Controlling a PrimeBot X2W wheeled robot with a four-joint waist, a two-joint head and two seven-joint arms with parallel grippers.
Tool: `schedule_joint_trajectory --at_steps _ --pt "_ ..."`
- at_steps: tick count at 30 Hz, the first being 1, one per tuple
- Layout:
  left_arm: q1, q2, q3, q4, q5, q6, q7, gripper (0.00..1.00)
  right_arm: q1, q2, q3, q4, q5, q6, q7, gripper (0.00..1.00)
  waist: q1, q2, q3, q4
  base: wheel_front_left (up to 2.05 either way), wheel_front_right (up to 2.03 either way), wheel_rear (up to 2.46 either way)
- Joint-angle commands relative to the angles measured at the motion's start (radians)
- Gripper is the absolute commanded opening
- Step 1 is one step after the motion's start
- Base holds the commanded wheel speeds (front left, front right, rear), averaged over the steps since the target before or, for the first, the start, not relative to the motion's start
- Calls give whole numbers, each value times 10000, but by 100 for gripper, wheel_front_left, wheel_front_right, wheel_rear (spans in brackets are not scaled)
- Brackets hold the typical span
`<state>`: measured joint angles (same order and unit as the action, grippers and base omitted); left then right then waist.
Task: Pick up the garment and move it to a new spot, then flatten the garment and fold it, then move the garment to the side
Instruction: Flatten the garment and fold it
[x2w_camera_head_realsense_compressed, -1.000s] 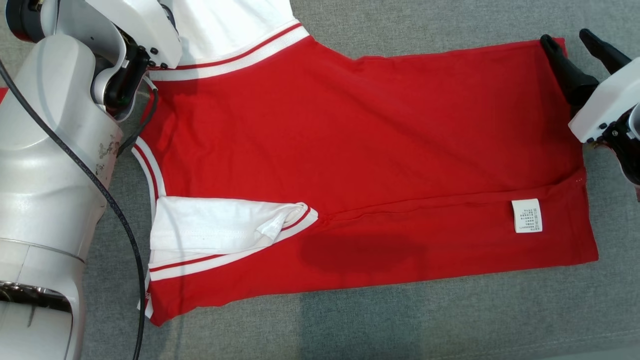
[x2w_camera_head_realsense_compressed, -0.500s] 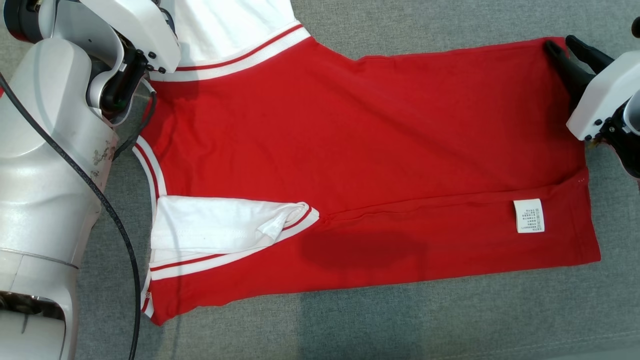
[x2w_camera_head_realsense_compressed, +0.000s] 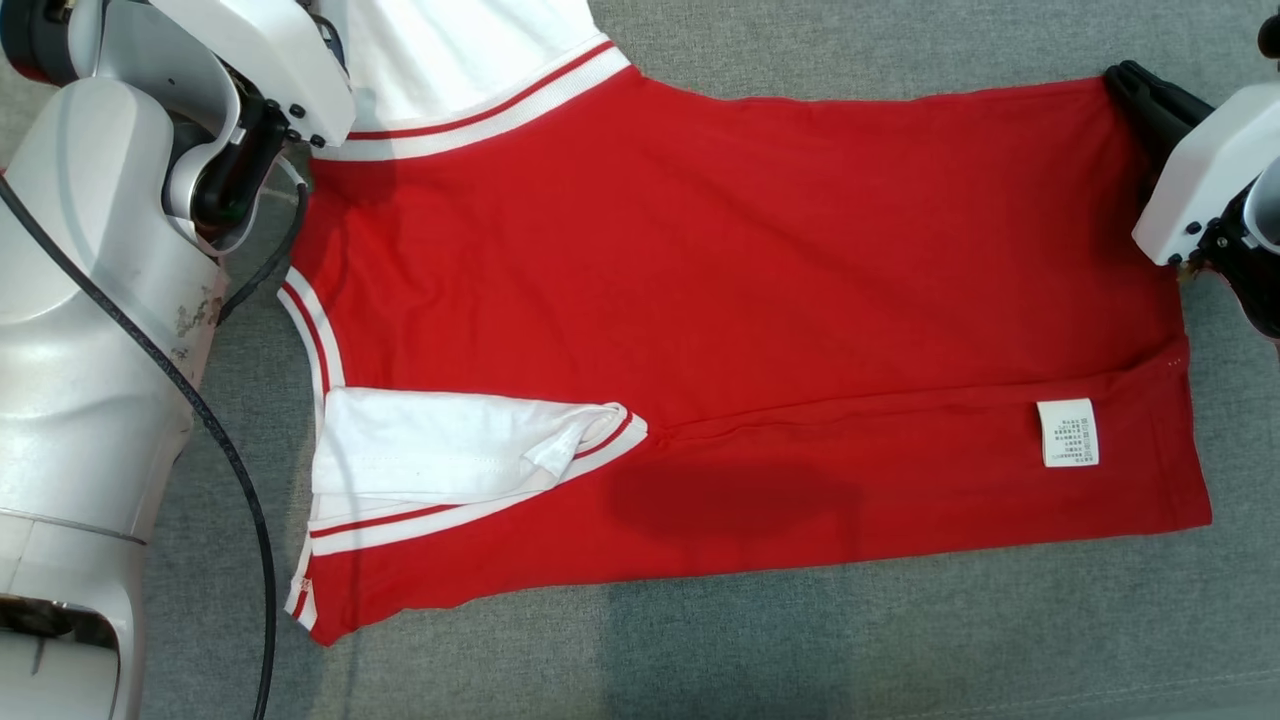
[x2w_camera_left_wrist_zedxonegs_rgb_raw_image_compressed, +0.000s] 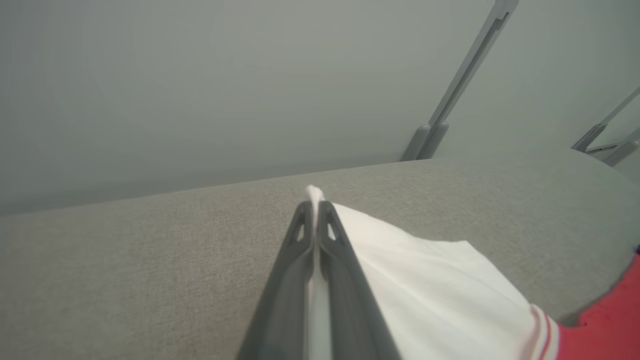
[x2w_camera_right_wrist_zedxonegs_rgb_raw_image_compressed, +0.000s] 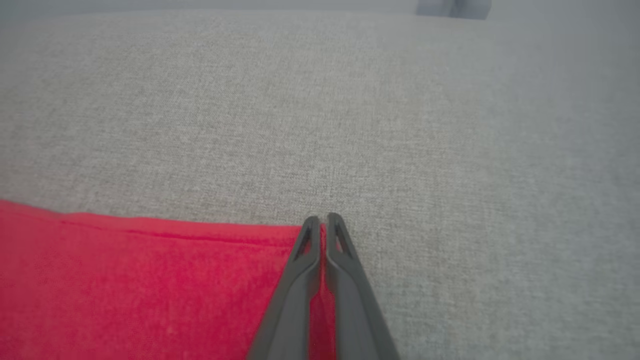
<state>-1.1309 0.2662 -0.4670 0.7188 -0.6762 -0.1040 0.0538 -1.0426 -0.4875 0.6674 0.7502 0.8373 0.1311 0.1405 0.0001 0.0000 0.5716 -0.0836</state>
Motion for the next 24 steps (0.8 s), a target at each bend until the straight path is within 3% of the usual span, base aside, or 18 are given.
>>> schedule_joint_trajectory --at_steps 1,7,12,18,24 --pt "-98 459 275 -303 -94 124 -10 0 76 -223 105 -154 71 -4 -121 0 -1 0 -26 -8 0 0 0" --pt "-175 692 349 -599 13 213 -381 0 -381 -294 234 -396 -510 -4 -1765 0 -1 0 -89 -87 0 0 0" --pt "-333 800 521 -988 51 252 -1004 0 -816 -62 41 92 -1096 -4 -3467 0 -1 0 -72 -44 0 0 0" --pt "214 765 403 -1653 -275 -13 -1251 0 -483 30 173 409 -1056 -4 -3898 0 -1 0 -220 163 0 0 0" --pt "1829 877 569 -3266 -1067 -142 -1659 0 553 -347 -699 -386 -961 -4 -4015 0 -1 0 -617 373 0 0 0"
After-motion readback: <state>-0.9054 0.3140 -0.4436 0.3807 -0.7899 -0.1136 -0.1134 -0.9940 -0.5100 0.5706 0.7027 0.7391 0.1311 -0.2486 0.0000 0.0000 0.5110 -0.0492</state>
